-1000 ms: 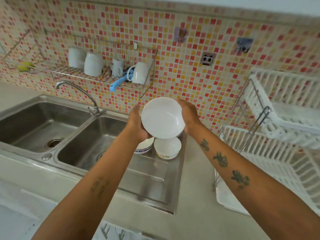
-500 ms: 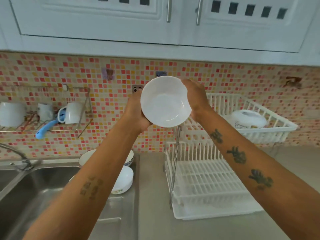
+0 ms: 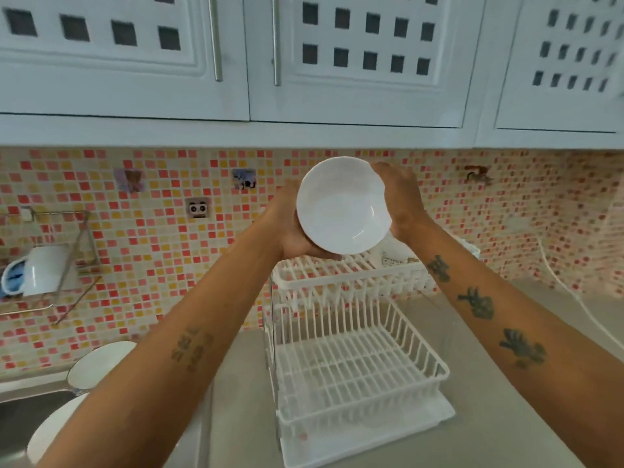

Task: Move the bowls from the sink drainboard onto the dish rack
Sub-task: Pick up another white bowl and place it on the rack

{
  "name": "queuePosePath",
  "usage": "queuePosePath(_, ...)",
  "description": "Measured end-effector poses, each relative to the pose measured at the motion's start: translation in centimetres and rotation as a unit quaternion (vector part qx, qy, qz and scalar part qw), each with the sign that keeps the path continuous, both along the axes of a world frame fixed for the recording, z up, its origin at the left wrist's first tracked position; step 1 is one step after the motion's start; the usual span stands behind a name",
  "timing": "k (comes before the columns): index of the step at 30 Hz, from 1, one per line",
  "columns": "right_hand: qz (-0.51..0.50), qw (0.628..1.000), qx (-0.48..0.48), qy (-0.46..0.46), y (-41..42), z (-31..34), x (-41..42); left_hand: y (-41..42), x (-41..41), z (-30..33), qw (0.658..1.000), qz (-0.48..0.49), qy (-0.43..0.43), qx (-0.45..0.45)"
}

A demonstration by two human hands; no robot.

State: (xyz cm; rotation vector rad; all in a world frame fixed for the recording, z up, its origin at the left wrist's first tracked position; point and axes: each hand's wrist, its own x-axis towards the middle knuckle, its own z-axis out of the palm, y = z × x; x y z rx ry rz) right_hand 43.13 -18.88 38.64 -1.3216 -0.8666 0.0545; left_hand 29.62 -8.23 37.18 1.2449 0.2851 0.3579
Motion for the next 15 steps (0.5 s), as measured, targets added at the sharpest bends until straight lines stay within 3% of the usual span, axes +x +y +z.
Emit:
queuePosePath(3, 0.000, 1.000, -0.005, -0.011, -1.5, -0.2, 3.0, -0.4, 2.8, -0.2, 1.000, -0.022, 0.020, 0.002)
queuePosePath(10, 0.006, 1.000, -0.003, -0.025, -4.2, -0.5, 9.1, -2.3, 9.3, 0.1, 0.999, 0.033, 0.010, 0.030)
queuePosePath(15, 0.018, 0.999, -0.037, -0.024, -5.4, -1.2, 12.5, -2.7, 12.9, 0.2, 0.988, 0.076, -0.003, 0.133)
